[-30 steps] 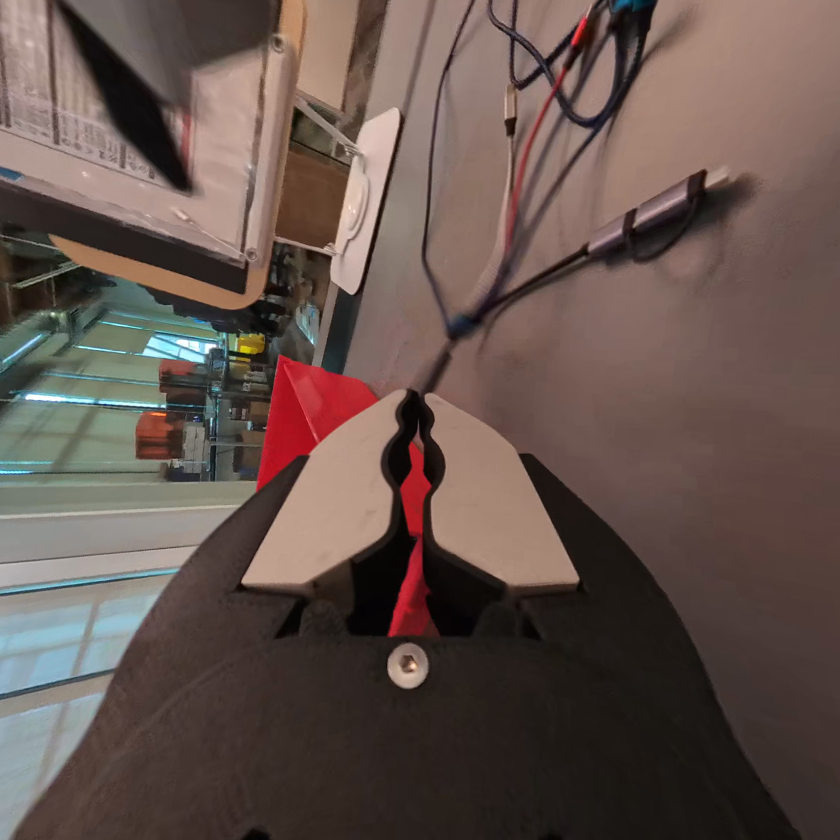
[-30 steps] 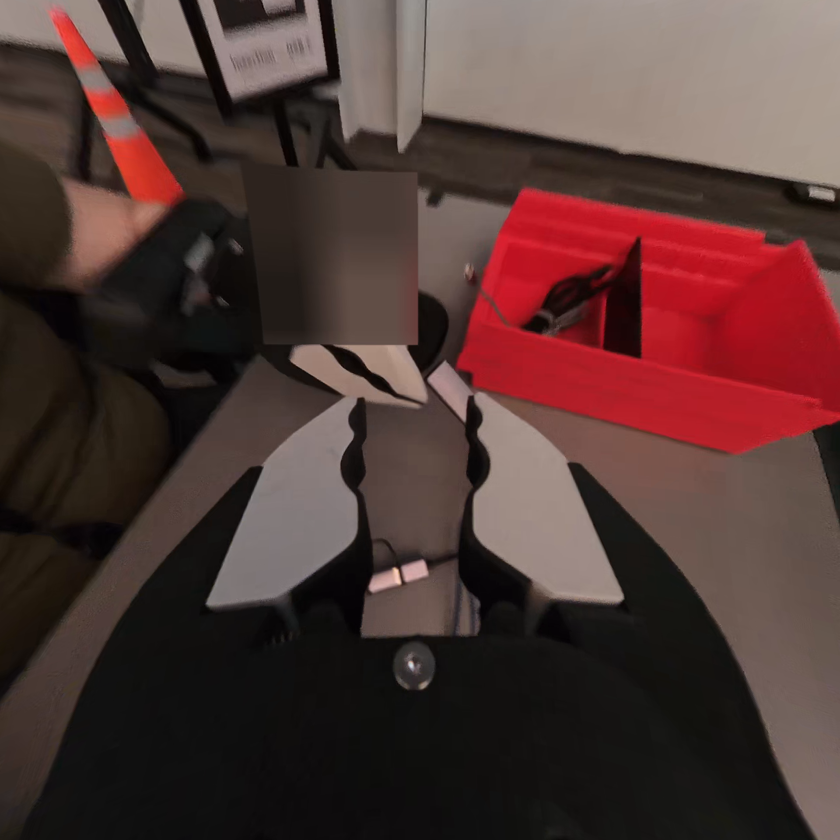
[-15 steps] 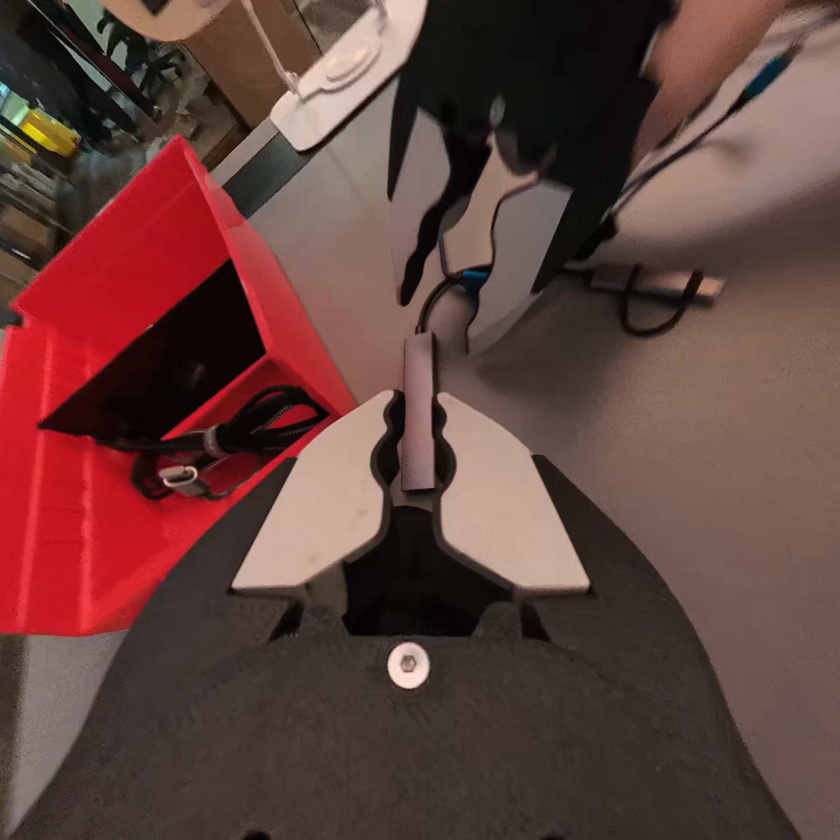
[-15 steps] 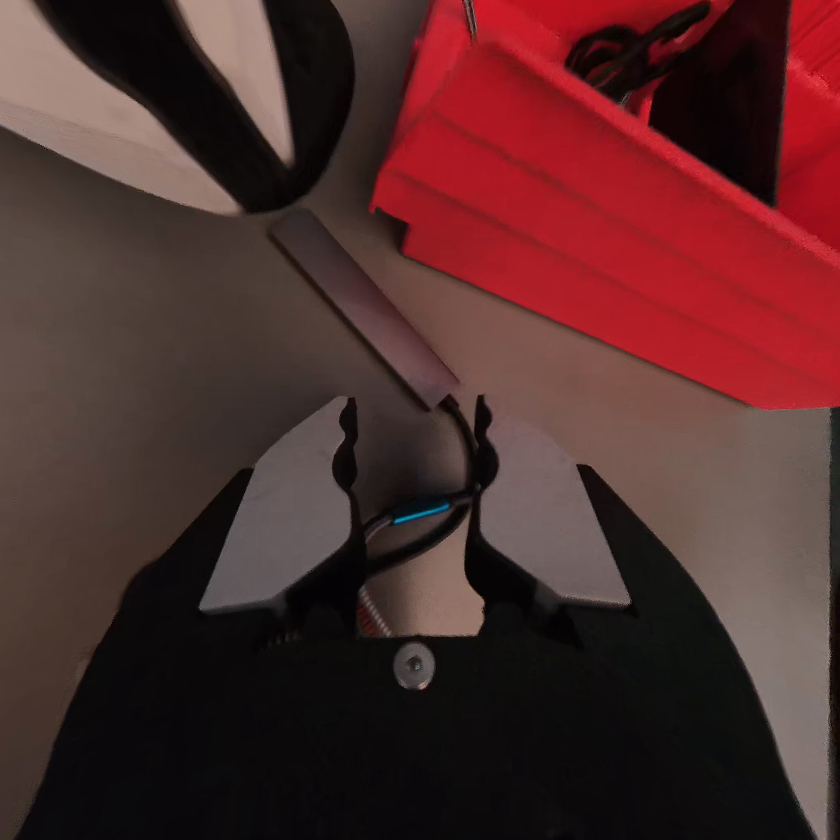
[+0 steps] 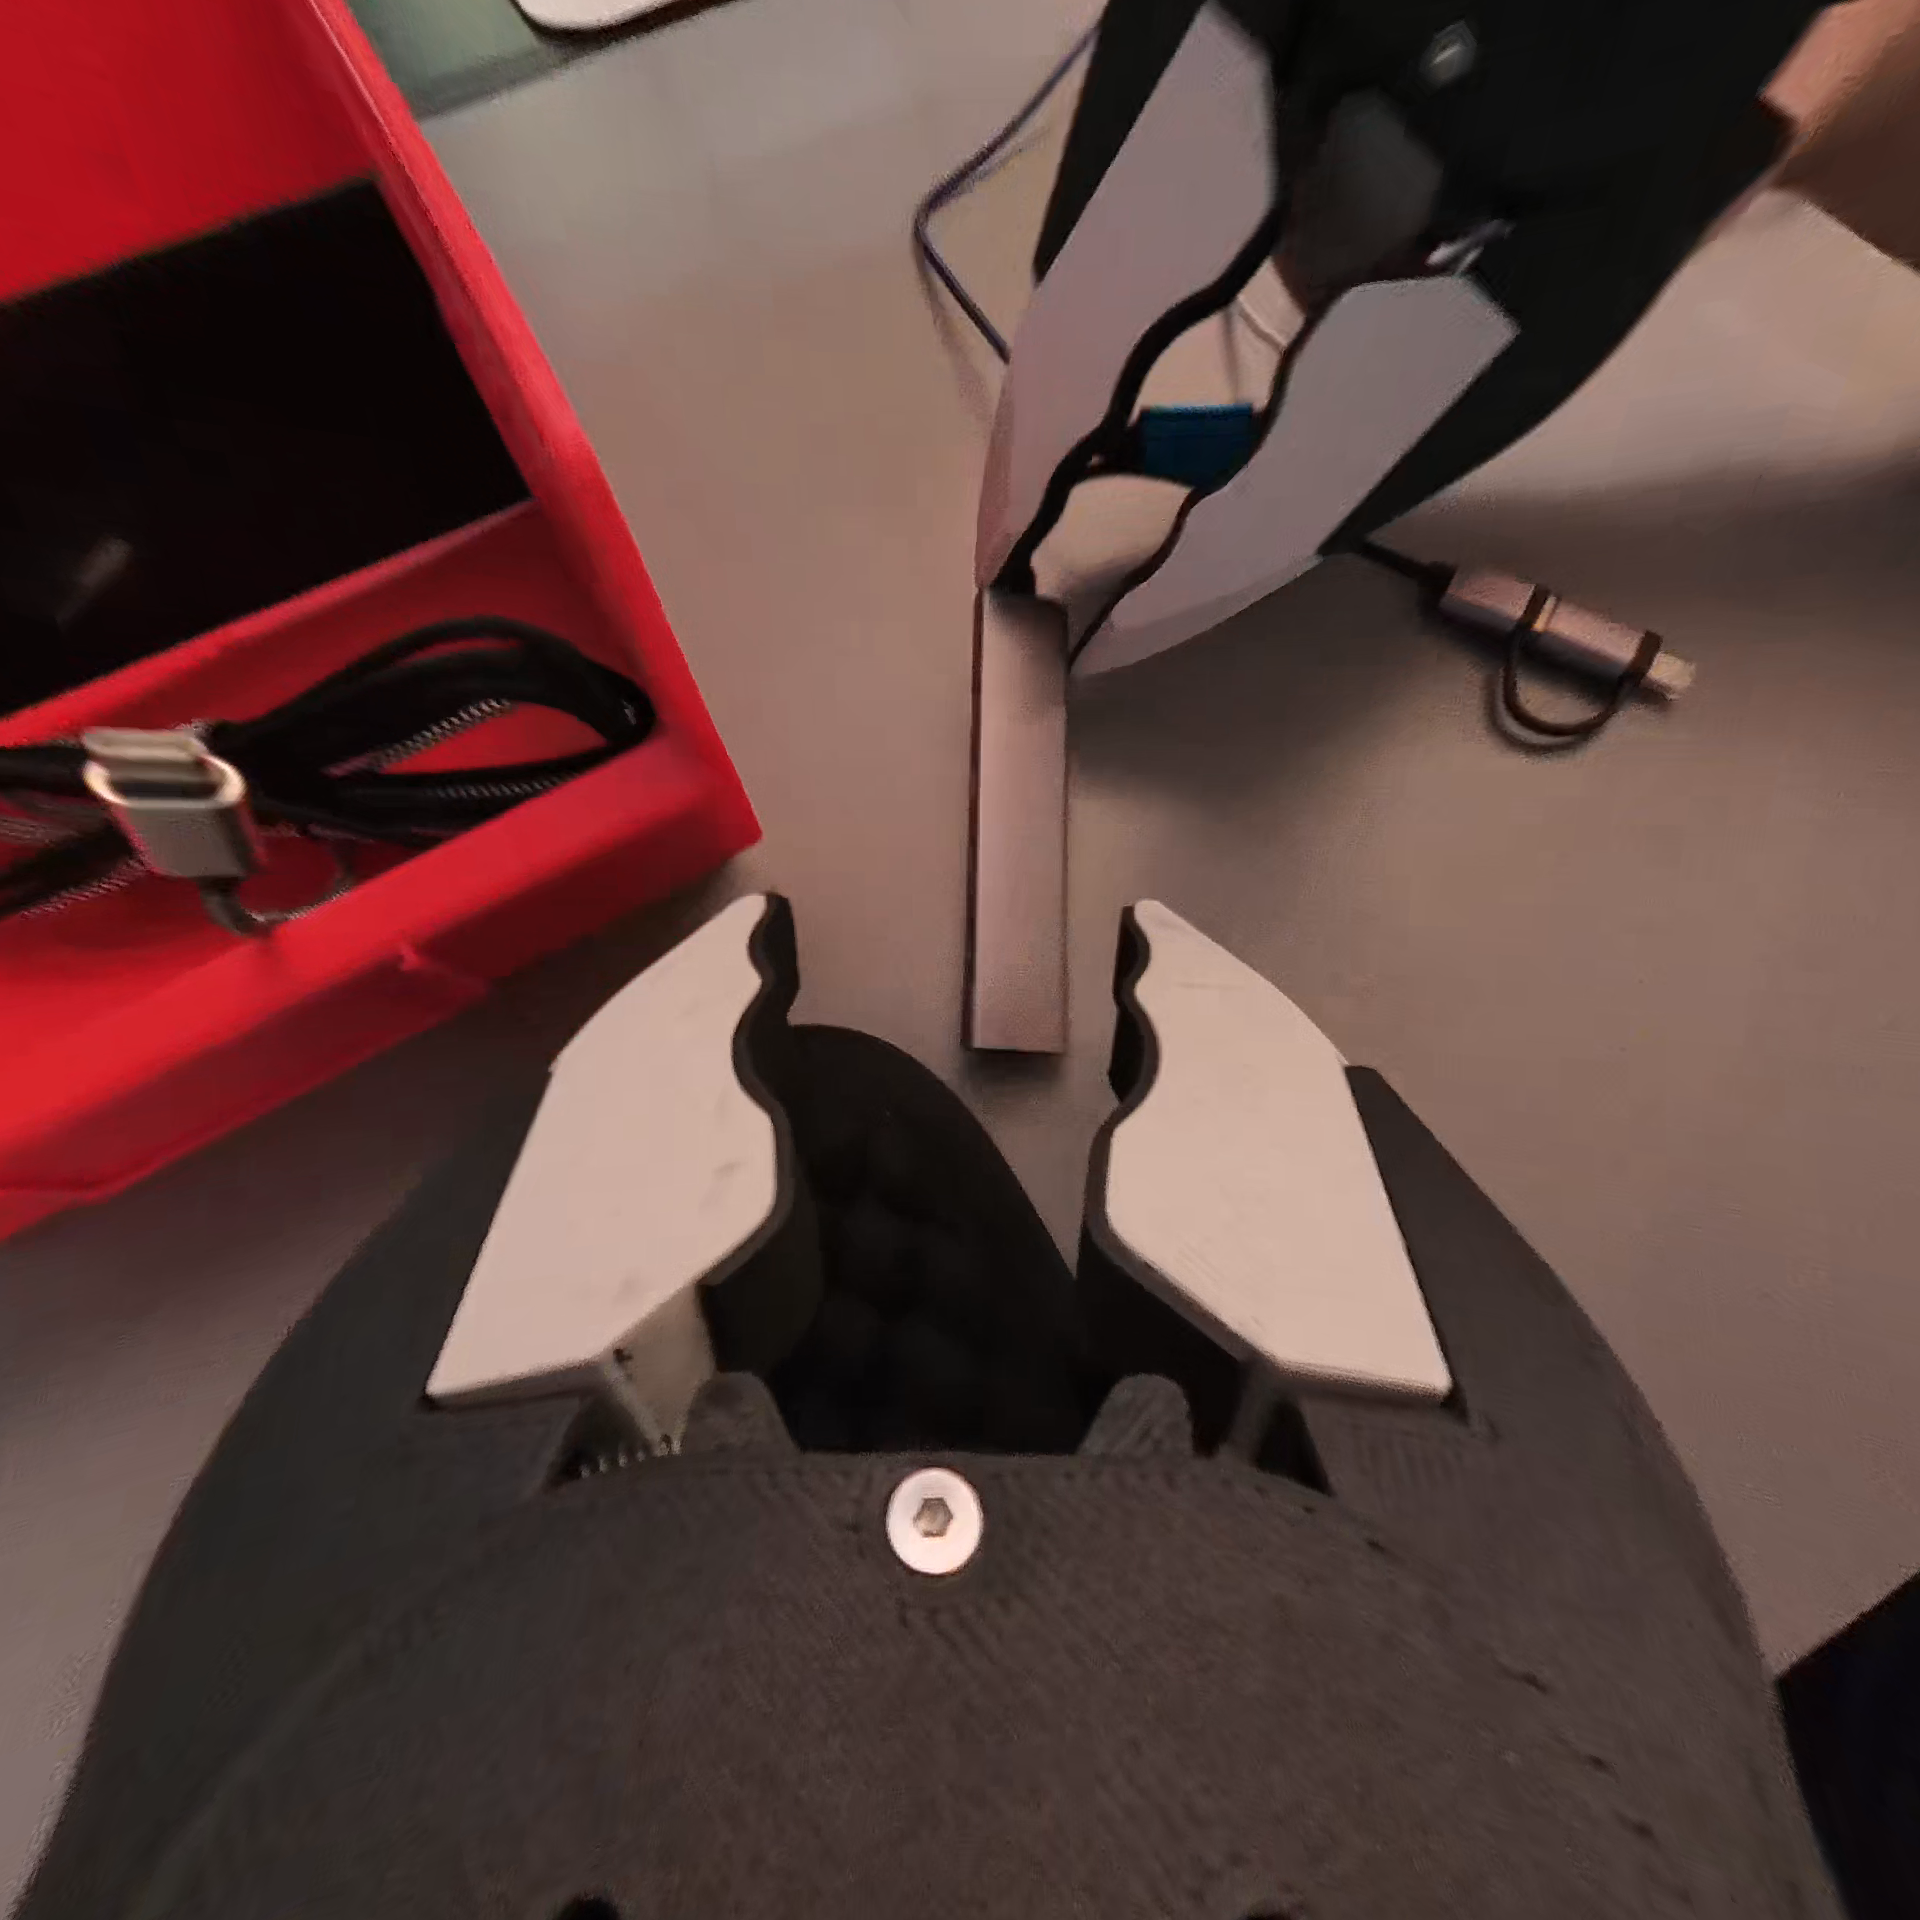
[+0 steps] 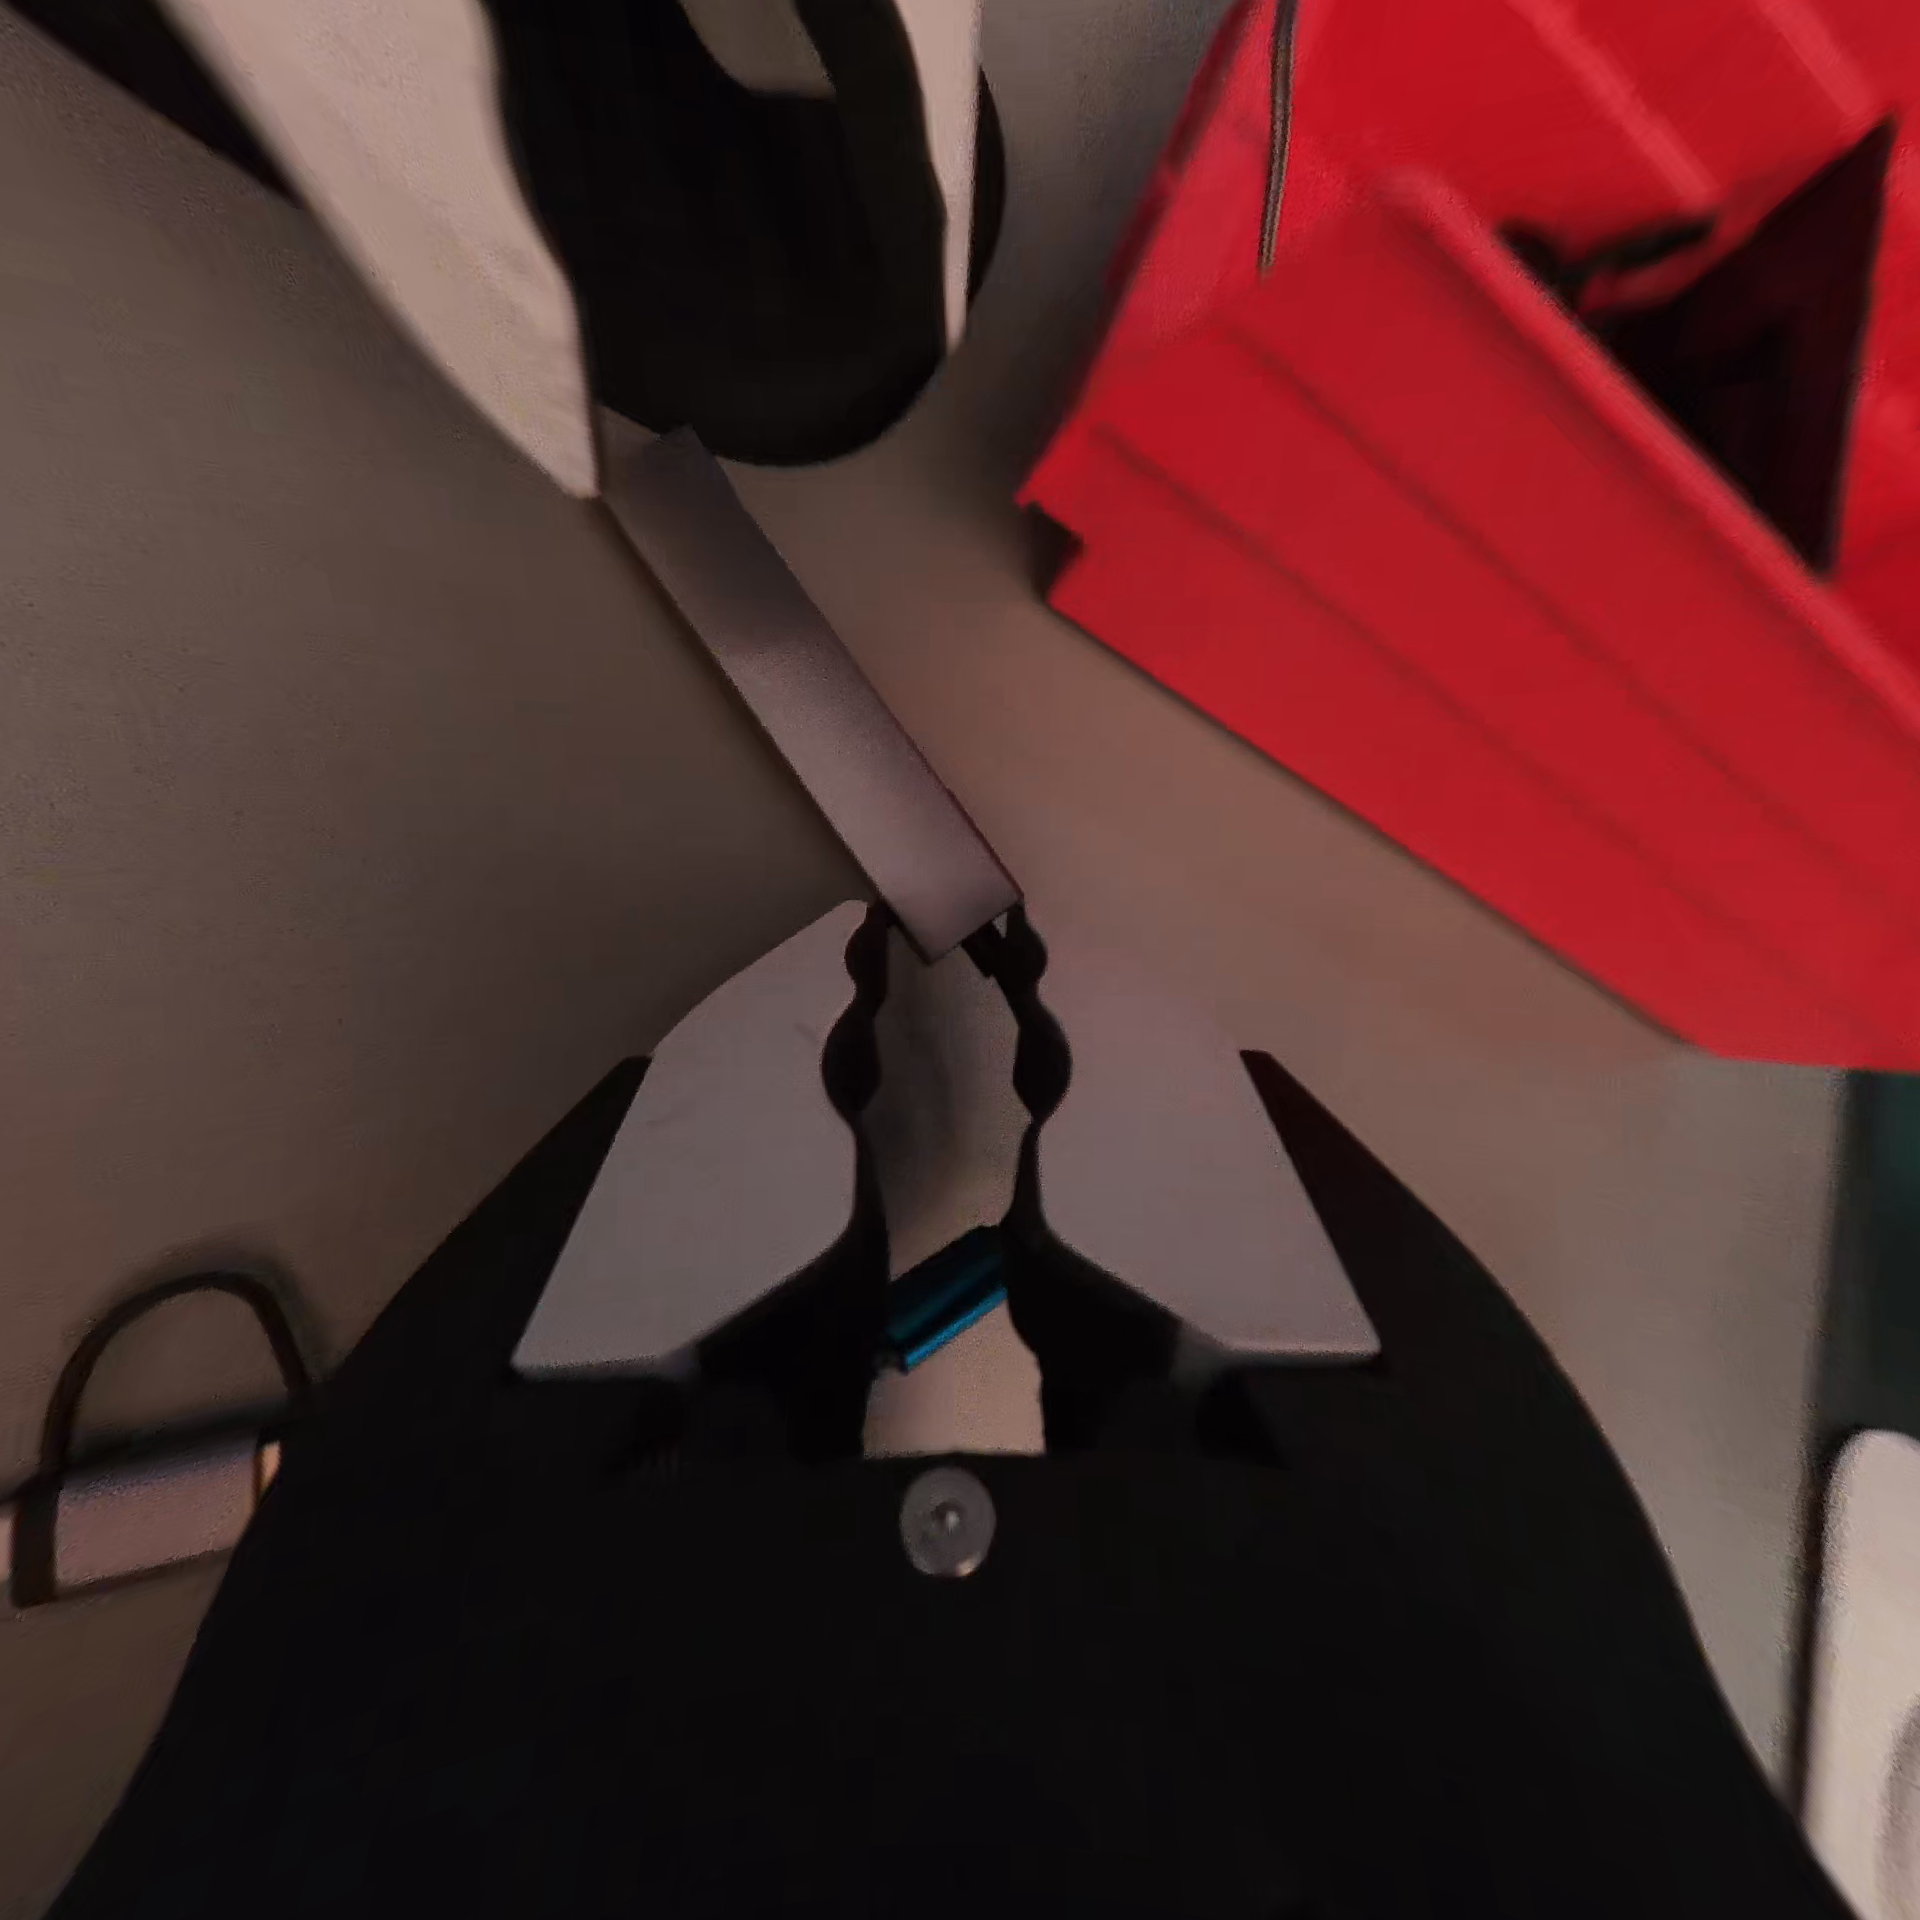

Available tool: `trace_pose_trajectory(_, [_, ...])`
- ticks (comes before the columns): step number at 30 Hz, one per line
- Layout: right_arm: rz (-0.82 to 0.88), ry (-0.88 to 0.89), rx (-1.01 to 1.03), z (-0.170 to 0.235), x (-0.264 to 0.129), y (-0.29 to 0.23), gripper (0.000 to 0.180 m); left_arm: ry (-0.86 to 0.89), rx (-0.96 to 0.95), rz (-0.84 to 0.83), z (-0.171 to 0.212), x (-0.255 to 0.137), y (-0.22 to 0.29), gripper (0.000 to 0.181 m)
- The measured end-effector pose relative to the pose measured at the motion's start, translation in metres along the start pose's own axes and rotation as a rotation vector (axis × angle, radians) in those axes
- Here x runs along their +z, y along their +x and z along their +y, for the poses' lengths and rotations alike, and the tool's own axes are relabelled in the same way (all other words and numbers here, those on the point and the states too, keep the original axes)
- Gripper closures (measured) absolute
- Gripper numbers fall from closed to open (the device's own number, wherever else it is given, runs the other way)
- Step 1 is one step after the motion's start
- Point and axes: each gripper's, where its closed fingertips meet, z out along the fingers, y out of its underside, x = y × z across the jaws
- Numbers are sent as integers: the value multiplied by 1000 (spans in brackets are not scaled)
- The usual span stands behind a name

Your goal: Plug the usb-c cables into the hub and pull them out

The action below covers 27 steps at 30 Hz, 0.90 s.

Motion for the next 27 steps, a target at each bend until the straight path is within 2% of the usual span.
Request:
trace_pose_trajectory(1, [34, 18, -59, -6, -5, -3, 157, -7, -22, 27, 3, 1, 2, 123])
trace_pose_trajectory(8, [333, 214, -284, -51, -42, 9, 157, -21, -119, 286, 3, -4, 26, 140])
trace_pose_trajectory(9, [376, 242, -329, -56, -47, 9, 158, 6, -113, 321, -1, -6, 30, 170])
trace_pose_trajectory(11, [421, 250, -398, -58, -54, 10, 159, 63, -98, 299, -9, -10, 28, 173])
trace_pose_trajectory(13, [349, 254, -369, -58, -58, 6, 159, 124, -45, 235, -16, -16, 25, 173])
trace_pose_trajectory(17, [230, 320, -174, -74, -79, 8, 128, 176, 130, 58, -29, -29, 20, 173])
trace_pose_trajectory(19, [184, 340, -143, -84, -84, 3, 123, 166, 225, 3, -33, -33, 26, 173])
trace_pose_trajectory(20, [170, 325, -161, -86, -84, 0, 125, 162, 267, -17, -36, -35, 30, 173])
trace_pose_trajectory(22, [162, 230, -236, -81, -80, -6, 157, 162, 326, -40, -41, -37, 37, 173])
trace_pose_trajectory(25, [158, 163, -255, -80, -88, -4, 163, 187, 328, -125, -49, -40, 34, 171])
trace_pose_trajectory(27, [247, 215, -312, -94, -104, 4, 165, 277, 283, -166, -63, -52, 29, 157])
